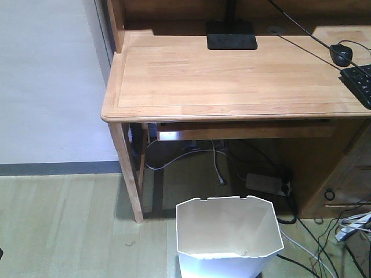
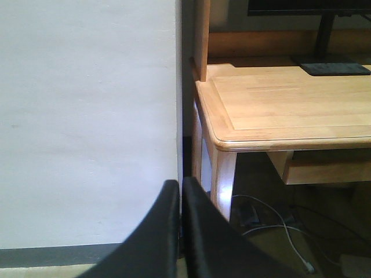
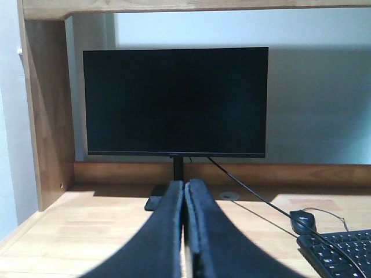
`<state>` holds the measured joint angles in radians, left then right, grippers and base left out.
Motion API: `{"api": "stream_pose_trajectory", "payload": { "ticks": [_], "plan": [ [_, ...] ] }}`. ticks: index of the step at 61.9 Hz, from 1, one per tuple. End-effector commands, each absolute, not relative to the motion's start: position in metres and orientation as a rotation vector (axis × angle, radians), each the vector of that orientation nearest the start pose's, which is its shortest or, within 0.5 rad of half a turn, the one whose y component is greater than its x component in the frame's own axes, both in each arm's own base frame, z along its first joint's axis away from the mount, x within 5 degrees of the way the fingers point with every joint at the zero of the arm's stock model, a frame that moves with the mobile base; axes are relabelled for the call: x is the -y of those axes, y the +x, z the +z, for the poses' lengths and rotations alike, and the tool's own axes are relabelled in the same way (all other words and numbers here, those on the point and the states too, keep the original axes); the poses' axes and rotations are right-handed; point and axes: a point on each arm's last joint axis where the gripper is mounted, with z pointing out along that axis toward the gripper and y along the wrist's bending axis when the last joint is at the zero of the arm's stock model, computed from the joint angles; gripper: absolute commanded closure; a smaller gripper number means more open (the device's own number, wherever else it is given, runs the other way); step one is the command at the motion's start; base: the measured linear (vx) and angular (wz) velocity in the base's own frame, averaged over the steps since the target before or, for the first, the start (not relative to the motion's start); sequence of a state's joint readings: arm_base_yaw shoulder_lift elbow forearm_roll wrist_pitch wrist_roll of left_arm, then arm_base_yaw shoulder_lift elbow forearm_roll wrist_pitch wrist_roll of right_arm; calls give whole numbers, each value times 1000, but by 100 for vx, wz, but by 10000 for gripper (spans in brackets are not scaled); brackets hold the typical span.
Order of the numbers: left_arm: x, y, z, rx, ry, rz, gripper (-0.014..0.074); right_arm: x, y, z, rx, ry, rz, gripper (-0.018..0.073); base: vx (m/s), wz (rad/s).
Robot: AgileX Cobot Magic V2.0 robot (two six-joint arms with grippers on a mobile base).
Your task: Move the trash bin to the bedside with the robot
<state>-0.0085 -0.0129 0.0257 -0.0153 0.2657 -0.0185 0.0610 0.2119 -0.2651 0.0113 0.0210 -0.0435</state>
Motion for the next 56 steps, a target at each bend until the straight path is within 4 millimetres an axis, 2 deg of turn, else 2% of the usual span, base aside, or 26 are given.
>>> {"api": "stream_pose_trajectory", "payload": {
  "ticks": [1,9,21,36,45,56],
  "plan": [
    [1,56,182,-1697,-20,-44,602,-5,78,320,-1425,-71,20,568,0,0],
    [1,56,182,-1697,-20,-44,602,-6,96,327,-1523,-74,22,568,0,0],
    [1,56,182,-1697,-20,-44,602,-7,120,315,-1622,-78,21,568,0,0],
    [1,56,182,-1697,-20,-44,602,-8,130,309,-1678,-80,21,546,0,0],
    [1,56,182,-1697,-20,-44,602,-8,130,308,-1682,-81,20,459,0,0],
    [1,56,182,-1697,-20,-44,602,-8,130,305,-1721,-83,20,260,0,0]
  ]
}}
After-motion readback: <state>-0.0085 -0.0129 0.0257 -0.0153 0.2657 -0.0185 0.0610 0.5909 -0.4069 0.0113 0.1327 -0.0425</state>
